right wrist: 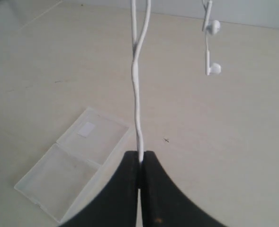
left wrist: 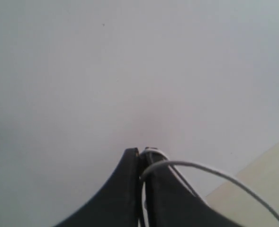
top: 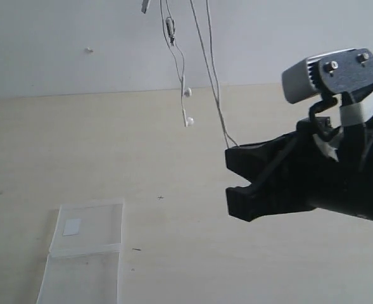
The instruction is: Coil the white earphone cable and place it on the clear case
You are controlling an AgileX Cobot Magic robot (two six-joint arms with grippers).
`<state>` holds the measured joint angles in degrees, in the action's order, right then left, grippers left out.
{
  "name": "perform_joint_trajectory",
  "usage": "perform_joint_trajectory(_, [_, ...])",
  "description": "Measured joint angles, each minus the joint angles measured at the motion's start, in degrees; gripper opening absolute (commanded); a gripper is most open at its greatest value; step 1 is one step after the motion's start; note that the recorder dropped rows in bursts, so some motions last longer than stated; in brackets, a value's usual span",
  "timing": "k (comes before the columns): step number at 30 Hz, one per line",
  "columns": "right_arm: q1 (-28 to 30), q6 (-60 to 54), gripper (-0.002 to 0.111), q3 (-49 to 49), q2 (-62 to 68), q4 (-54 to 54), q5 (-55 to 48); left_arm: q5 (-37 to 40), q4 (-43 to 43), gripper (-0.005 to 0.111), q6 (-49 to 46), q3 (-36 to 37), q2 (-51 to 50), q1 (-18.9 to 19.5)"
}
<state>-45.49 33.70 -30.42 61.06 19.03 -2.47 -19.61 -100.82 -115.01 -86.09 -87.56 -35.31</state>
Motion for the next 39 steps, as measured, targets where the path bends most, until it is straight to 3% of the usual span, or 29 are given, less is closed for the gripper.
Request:
perform_joint_trajectory(14, [0.00, -3.19, 0.000, 0.00, 14.58, -1.29, 17.68, -4.54, -0.03, 0.000, -4.36, 0.00, 0.36, -5.53])
perform_joint_trajectory(29, [0.10, -25.00, 0.000, 0.00, 24.21, -22.84, 30.43, -6.57, -0.13, 0.000, -4.92, 0.00, 1.03, -8.69])
perform_joint_trajectory(39, [0.10, -28.31, 0.000, 0.00, 28.29, -26.98, 37.39, -6.59, -0.35, 0.000, -4.55, 0.00, 1.03, -9.70])
